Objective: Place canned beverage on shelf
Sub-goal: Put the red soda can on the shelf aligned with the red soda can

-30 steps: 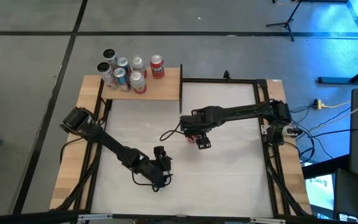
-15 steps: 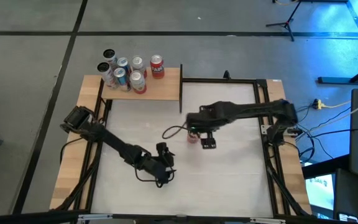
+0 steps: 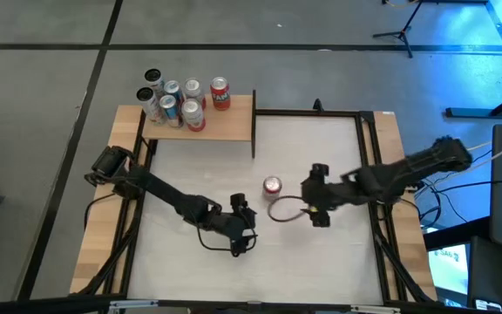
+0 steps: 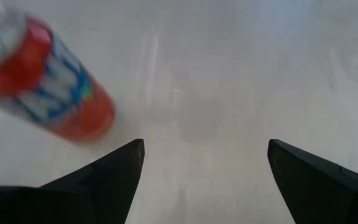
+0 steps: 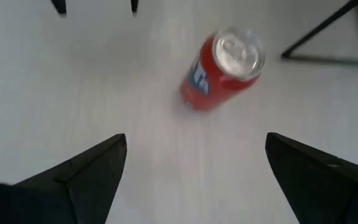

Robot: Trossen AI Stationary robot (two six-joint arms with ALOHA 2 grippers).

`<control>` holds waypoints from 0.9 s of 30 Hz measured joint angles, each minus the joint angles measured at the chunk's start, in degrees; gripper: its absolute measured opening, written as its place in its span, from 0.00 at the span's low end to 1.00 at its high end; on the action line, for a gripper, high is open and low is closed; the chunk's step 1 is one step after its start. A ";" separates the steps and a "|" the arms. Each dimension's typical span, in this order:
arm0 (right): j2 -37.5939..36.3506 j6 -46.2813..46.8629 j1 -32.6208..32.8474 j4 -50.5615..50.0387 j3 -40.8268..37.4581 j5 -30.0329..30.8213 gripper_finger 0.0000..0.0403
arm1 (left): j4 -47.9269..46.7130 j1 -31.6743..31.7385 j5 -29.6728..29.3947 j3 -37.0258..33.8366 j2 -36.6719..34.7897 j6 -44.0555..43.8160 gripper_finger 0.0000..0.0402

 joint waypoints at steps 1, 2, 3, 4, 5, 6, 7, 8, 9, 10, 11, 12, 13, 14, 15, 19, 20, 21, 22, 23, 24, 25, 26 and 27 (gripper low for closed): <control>-2.19 0.27 1.05 3.46 -3.21 1.69 0.94 | -1.56 0.40 0.54 1.69 0.00 1.10 0.83; -4.30 0.30 2.05 6.98 -6.30 3.48 0.94 | -2.57 0.74 1.02 3.31 -0.02 2.42 0.83; -6.33 0.25 2.88 10.44 -9.42 5.12 0.94 | -3.79 1.04 1.51 4.89 -0.02 3.66 0.83; -8.11 0.18 3.57 13.28 -12.14 6.70 0.94 | -4.78 1.32 1.78 6.26 -0.06 6.18 0.83; -9.80 0.06 4.11 15.83 -14.62 7.91 0.94 | -5.67 1.67 1.82 7.60 -0.08 8.46 0.83; -11.42 -0.05 4.49 18.41 -16.89 9.07 0.95 | -6.63 2.03 1.64 9.03 -0.09 10.01 0.83; -12.85 -0.43 4.82 20.67 -18.76 10.19 0.95 | -7.86 2.36 1.12 10.52 -0.09 10.69 0.83; -14.35 -1.10 5.10 23.18 -20.60 11.18 0.95 | -9.49 2.84 0.29 12.16 -0.09 10.90 0.83; -15.53 -1.62 5.34 25.38 -22.20 11.97 0.95 | -11.34 3.43 -0.37 13.87 -0.09 10.92 0.83; -16.59 -2.50 5.30 27.20 -23.47 12.40 0.95 | -13.27 4.10 -0.84 15.50 -0.11 11.02 0.83; -17.50 -3.01 5.23 28.45 -24.37 12.70 0.95 | -15.13 4.85 -1.03 16.88 -0.11 11.13 0.83; -18.24 -3.72 5.22 29.52 -25.01 12.82 0.95 | -16.87 5.72 -0.52 17.98 -0.15 11.37 0.84; -18.91 -4.16 5.22 30.39 -25.38 12.99 0.95 | -18.37 6.69 1.13 18.88 -0.15 12.06 0.86; -19.50 -4.68 5.22 31.16 -25.59 13.25 0.95 | -19.27 7.80 3.35 19.50 -0.15 12.60 0.87; -19.94 -5.42 5.22 31.93 -25.64 13.73 0.95 | -19.45 8.86 5.28 19.91 -0.15 13.10 0.89; -20.37 -7.66 5.22 36.70 -25.66 15.18 0.95 | -18.97 12.44 8.28 20.36 -0.15 17.21 0.93; -20.36 -8.44 5.22 37.57 -25.66 15.18 0.95 | -18.70 12.96 7.97 20.36 -0.15 17.99 0.93; -20.35 -8.72 5.22 38.16 -25.66 15.21 0.95 | -18.36 13.39 7.46 20.36 -0.15 18.03 0.94; -20.27 -8.84 5.22 38.42 -25.66 15.23 0.95 | -17.97 13.65 6.87 20.36 -0.15 17.83 0.94; -20.18 -8.86 5.22 38.47 -25.66 15.23 0.95 | -17.51 13.86 6.31 20.36 -0.15 17.22 0.94; -20.10 -9.12 5.22 38.40 -25.68 15.23 0.95 | -17.10 13.95 6.00 20.36 -0.15 16.35 0.94; -20.08 -9.55 5.22 38.32 -25.69 15.23 0.95 | -16.99 13.98 5.93 20.36 -0.15 15.99 0.94; -20.08 -9.80 5.22 38.28 -25.69 15.23 0.95 | -16.83 13.99 5.83 20.36 -0.04 15.97 0.94; -20.09 -9.80 5.22 38.35 -25.69 15.23 0.95 | -16.48 14.05 5.68 20.36 0.07 16.20 0.94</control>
